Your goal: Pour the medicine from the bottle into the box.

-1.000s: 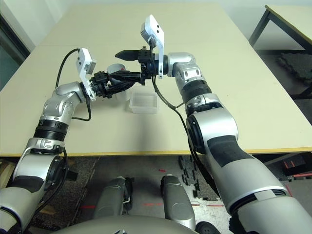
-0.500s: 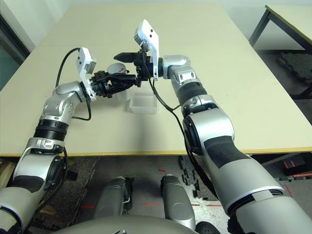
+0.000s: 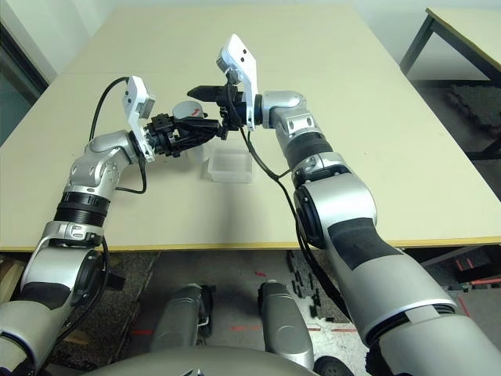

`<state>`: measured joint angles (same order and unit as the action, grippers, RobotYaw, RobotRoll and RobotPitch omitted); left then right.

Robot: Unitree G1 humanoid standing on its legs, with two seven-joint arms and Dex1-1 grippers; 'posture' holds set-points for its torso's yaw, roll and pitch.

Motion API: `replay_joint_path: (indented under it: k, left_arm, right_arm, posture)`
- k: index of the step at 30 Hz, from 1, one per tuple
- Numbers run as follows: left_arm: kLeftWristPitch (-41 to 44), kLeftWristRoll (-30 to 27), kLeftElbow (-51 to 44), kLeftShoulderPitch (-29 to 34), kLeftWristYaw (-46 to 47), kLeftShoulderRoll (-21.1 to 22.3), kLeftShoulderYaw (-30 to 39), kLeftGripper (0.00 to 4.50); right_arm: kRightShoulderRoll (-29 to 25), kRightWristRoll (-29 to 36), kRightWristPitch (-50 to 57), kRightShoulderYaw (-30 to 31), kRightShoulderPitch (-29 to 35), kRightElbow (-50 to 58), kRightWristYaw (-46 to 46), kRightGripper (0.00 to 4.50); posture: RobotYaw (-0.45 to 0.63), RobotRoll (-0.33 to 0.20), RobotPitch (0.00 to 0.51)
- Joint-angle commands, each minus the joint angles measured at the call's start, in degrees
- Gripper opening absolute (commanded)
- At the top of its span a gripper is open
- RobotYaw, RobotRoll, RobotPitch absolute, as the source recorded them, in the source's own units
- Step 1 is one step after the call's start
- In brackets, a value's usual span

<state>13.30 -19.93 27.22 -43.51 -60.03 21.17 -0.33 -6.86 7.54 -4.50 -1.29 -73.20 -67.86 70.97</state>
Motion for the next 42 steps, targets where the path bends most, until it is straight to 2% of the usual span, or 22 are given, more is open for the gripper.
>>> replay_joint_path:
  k: [1,17,22,31,42]
  left_arm:
    - [-0.23,0.15,-1.10,0.49,-1.21,0.32,-0.31,2.68]
    - [-1.09,0.51,0.61,-0.02,-1.02,0.21,-0.15,2.68]
    - [-1.28,0.66,1.12,-0.04,-0.96,0.34,-0.02,2.68]
    - [-1.33,0.74,1.43,-0.18,-1.05,0.44,-0.13,2.68]
    - [-1.50,0.81,1.80,-0.67,-1.26,0.06,-0.39,2.68]
  right_arm:
    - [-3.41,-0.68,0.08,-1.08,-0.35,-1.41,-1.99,4.50]
    - [-8.84,-0.60,0.52,-1.63,0.11,-2.04,0.38,4.50]
    - [-9.31,-0.81,0.70,-1.16,0.27,-1.79,4.05,4.50]
    - [-7.02,0.15,1.96,-1.12,-0.01,0.66,10.57,4.50]
    - [-2.45,-0.34,1.24,-0.99,-1.15,0.97,7.78,4.50]
  posture:
    - [-0.14,0.000,0.102]
    - [-0.14,0.000,0.099]
    - [-0.13,0.000,0.097]
    - [-0.14,0.000,0.094]
    - [-0.14,0.000,0.093]
